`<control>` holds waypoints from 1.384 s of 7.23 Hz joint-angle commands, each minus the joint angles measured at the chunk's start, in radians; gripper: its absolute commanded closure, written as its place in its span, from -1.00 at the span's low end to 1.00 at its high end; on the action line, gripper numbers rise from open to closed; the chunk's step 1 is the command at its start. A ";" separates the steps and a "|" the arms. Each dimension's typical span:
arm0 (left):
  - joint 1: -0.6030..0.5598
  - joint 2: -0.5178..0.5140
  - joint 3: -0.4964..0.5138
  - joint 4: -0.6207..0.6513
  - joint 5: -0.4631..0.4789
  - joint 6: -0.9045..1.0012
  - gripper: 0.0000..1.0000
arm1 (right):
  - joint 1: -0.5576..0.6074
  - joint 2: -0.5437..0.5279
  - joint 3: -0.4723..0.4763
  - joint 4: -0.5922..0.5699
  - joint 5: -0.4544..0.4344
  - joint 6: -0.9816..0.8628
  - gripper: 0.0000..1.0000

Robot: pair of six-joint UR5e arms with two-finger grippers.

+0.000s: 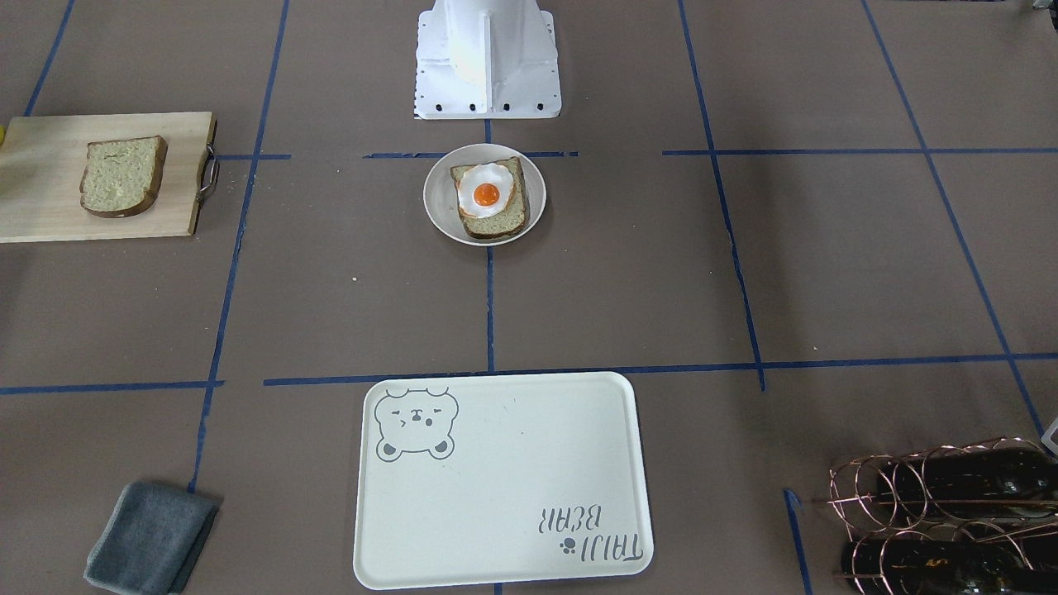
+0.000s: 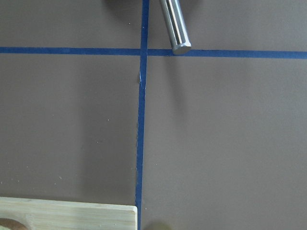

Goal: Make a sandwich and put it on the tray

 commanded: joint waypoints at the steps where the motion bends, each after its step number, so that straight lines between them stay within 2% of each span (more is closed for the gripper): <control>1: -0.001 -0.005 -0.006 0.000 -0.001 0.000 -1.00 | 0.000 0.003 0.004 0.000 0.001 0.002 -1.00; 4: 0.002 -0.096 -0.012 -0.005 -0.007 -0.003 -1.00 | -0.002 0.068 0.018 -0.002 -0.014 0.001 -1.00; 5: 0.003 -0.129 -0.030 -0.006 -0.007 -0.027 -1.00 | 0.000 0.131 0.018 -0.008 -0.045 0.004 -1.00; 6: 0.008 -0.150 -0.070 -0.006 -0.002 -0.097 -1.00 | -0.002 0.141 0.010 -0.012 -0.030 0.017 -1.00; 7: 0.028 -0.155 -0.119 -0.008 -0.011 -0.139 -1.00 | -0.023 0.136 -0.005 -0.002 0.004 0.110 -1.00; 8: 0.067 -0.188 -0.150 -0.015 -0.013 -0.254 -1.00 | -0.084 0.135 0.042 0.008 0.031 0.193 -1.00; 10: 0.152 -0.213 -0.179 -0.087 -0.012 -0.438 -1.00 | -0.187 0.131 0.137 0.011 0.021 0.379 -1.00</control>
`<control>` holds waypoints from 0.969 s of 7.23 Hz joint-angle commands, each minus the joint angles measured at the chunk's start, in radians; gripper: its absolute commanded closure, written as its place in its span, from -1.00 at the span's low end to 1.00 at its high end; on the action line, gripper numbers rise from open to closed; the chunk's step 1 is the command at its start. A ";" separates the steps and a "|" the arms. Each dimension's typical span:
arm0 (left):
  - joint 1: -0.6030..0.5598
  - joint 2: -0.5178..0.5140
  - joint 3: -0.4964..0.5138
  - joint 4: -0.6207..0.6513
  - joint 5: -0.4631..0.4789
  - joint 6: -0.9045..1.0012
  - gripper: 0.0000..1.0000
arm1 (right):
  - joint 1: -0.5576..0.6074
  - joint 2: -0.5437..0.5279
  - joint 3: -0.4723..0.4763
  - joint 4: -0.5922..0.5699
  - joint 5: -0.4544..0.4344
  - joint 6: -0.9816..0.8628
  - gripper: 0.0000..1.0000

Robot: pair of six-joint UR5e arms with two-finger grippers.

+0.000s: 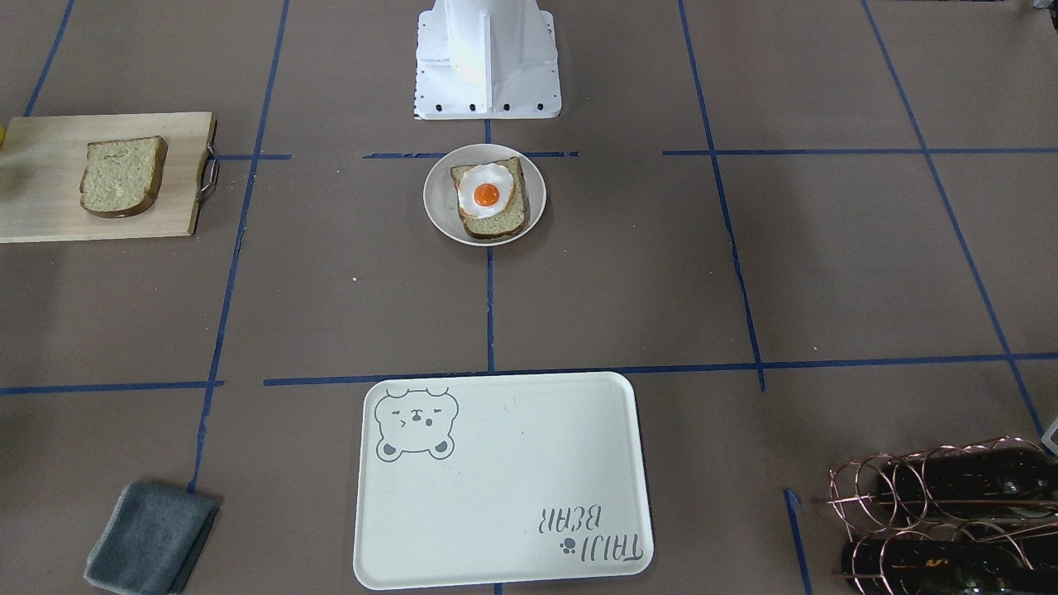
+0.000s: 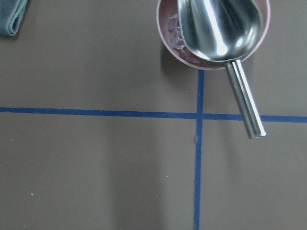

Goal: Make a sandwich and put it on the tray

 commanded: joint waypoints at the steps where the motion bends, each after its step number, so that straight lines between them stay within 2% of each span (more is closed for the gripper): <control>1: 0.102 -0.014 -0.048 -0.076 0.002 -0.198 -1.00 | -0.090 -0.014 0.098 0.019 -0.012 0.133 -1.00; 2: 0.158 -0.014 -0.065 -0.128 0.006 -0.302 -1.00 | -0.134 -0.033 0.143 0.036 -0.052 0.193 -1.00; 3: 0.218 -0.014 -0.065 -0.198 0.009 -0.407 -1.00 | -0.221 -0.056 0.217 0.083 -0.129 0.345 -1.00; 4: 0.267 -0.015 -0.077 -0.248 0.011 -0.496 -1.00 | -0.311 -0.120 0.275 0.219 -0.191 0.524 -1.00; 5: 0.322 -0.024 -0.100 -0.265 0.012 -0.591 -1.00 | -0.362 -0.184 0.277 0.355 -0.190 0.614 -1.00; 7: 0.410 -0.057 -0.126 -0.269 0.047 -0.714 -1.00 | -0.409 -0.349 0.280 0.602 -0.187 0.670 -0.99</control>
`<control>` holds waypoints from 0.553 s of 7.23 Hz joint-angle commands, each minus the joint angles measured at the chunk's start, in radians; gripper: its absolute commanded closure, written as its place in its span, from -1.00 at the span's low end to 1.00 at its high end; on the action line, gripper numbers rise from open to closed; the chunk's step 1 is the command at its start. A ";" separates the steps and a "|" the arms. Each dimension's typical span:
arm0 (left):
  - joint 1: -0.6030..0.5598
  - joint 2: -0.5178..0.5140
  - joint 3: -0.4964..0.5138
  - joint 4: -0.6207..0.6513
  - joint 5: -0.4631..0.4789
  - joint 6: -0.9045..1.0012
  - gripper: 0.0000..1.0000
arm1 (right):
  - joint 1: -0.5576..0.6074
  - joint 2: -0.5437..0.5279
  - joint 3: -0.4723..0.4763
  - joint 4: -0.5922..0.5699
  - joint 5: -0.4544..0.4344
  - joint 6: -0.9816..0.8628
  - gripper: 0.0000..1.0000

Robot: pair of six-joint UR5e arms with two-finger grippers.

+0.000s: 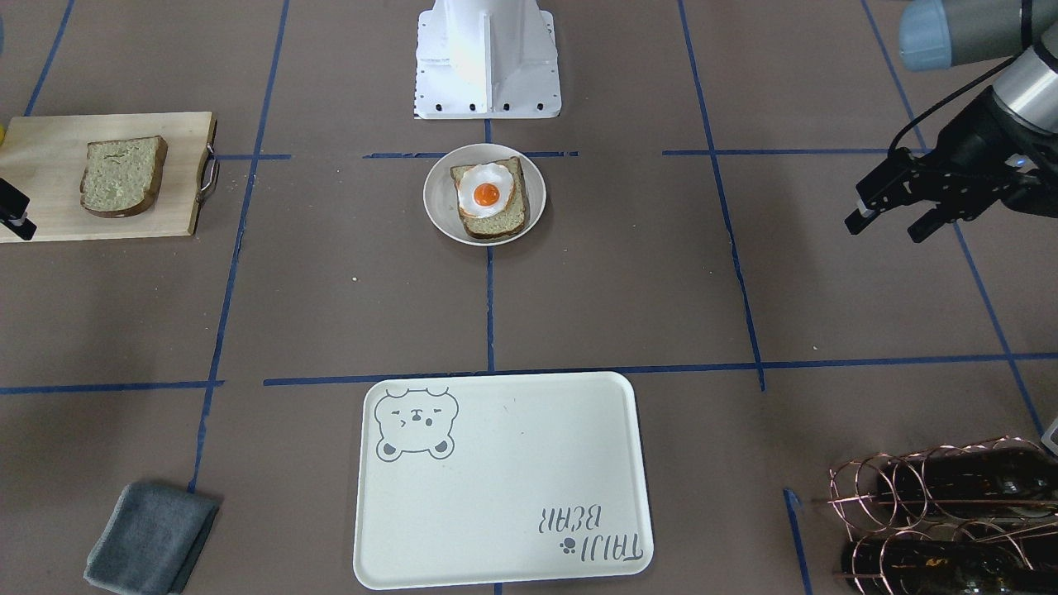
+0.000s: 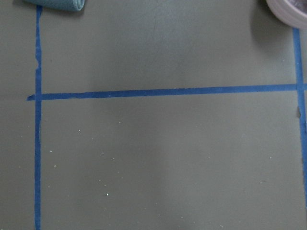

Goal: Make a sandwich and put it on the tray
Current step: 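Lower the right gripper to the cutting-board bread while the left arm nears the tray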

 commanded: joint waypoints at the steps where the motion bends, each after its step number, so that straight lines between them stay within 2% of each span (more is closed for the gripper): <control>1: 0.102 -0.032 -0.034 -0.007 0.056 -0.147 -1.00 | -0.066 -0.196 0.004 0.290 -0.002 0.097 -0.98; 2: 0.170 -0.072 -0.034 -0.010 0.093 -0.225 -1.00 | -0.114 -0.263 0.005 0.402 -0.002 0.144 -0.96; 3: 0.217 -0.101 -0.034 -0.010 0.117 -0.294 -1.00 | -0.199 -0.283 0.001 0.454 -0.017 0.210 -0.98; 4: 0.253 -0.124 -0.034 -0.010 0.148 -0.340 -1.00 | -0.226 -0.312 -0.008 0.491 -0.026 0.221 -0.98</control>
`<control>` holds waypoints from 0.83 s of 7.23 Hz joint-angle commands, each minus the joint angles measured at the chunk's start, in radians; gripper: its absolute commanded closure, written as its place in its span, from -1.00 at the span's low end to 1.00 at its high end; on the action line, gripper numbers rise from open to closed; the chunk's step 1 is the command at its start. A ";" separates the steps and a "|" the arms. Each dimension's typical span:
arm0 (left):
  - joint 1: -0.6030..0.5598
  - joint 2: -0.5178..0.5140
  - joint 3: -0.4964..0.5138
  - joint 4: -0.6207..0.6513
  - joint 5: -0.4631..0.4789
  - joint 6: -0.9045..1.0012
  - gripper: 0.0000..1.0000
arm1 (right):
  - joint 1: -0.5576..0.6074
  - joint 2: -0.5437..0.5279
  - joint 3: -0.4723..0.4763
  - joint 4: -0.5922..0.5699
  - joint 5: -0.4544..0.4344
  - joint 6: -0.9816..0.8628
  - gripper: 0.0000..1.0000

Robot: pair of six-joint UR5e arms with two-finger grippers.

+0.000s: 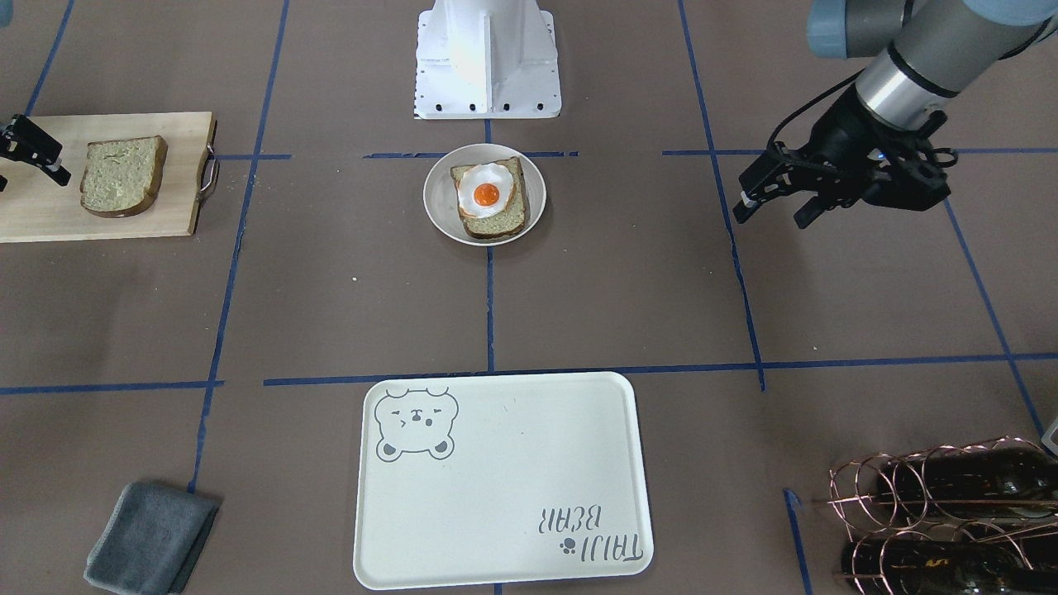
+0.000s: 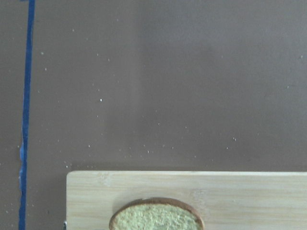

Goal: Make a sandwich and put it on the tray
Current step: 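Lower the right gripper to the cutting-board bread while the left arm nears the tray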

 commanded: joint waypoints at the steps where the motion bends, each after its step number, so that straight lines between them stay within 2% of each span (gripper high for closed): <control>1: 0.072 -0.044 0.001 0.000 0.042 -0.097 -1.00 | -0.081 -0.050 -0.061 0.161 -0.053 0.092 -0.97; 2: 0.087 -0.055 0.001 0.000 0.043 -0.120 -1.00 | -0.125 -0.049 -0.118 0.235 -0.105 0.127 -0.97; 3: 0.095 -0.064 0.002 0.000 0.043 -0.125 -1.00 | -0.162 -0.043 -0.140 0.254 -0.136 0.146 -0.96; 6: 0.097 -0.069 0.004 0.000 0.043 -0.136 -1.00 | -0.253 -0.041 -0.143 0.254 -0.177 0.175 -0.75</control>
